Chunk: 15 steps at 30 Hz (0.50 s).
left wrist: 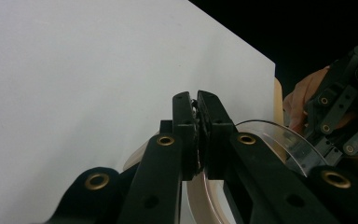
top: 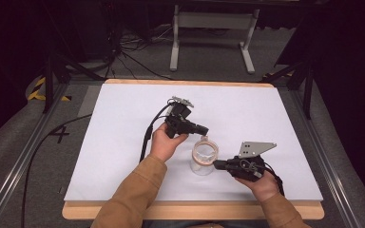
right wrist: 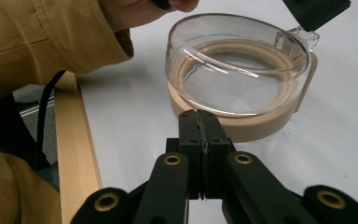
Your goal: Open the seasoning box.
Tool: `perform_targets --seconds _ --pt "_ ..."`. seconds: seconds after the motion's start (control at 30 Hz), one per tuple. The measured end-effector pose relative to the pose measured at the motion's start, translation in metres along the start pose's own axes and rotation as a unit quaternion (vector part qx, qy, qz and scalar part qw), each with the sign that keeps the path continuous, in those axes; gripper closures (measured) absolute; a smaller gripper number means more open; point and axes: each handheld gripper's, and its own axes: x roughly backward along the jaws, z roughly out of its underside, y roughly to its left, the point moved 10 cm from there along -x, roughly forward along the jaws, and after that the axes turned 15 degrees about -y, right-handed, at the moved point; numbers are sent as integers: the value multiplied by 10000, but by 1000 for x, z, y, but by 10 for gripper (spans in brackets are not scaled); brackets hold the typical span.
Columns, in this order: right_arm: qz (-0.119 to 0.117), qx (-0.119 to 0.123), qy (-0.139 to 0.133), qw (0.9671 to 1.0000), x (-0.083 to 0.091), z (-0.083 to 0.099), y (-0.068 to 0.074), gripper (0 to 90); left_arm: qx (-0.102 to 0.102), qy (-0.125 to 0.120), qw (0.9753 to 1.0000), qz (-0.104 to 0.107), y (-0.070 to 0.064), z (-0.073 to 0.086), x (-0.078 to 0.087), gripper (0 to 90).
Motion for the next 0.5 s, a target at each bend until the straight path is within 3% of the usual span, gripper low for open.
perform_targets --seconds 0.33,0.5 --pt "-13 -35 -25 10000 0 -1 0 897 11 -3 10000 -7 0 0 0 863" --pt "-21 -51 -73 10000 -1 -2 0 898 -81 30 9997 -215 -1 -2 1 811"
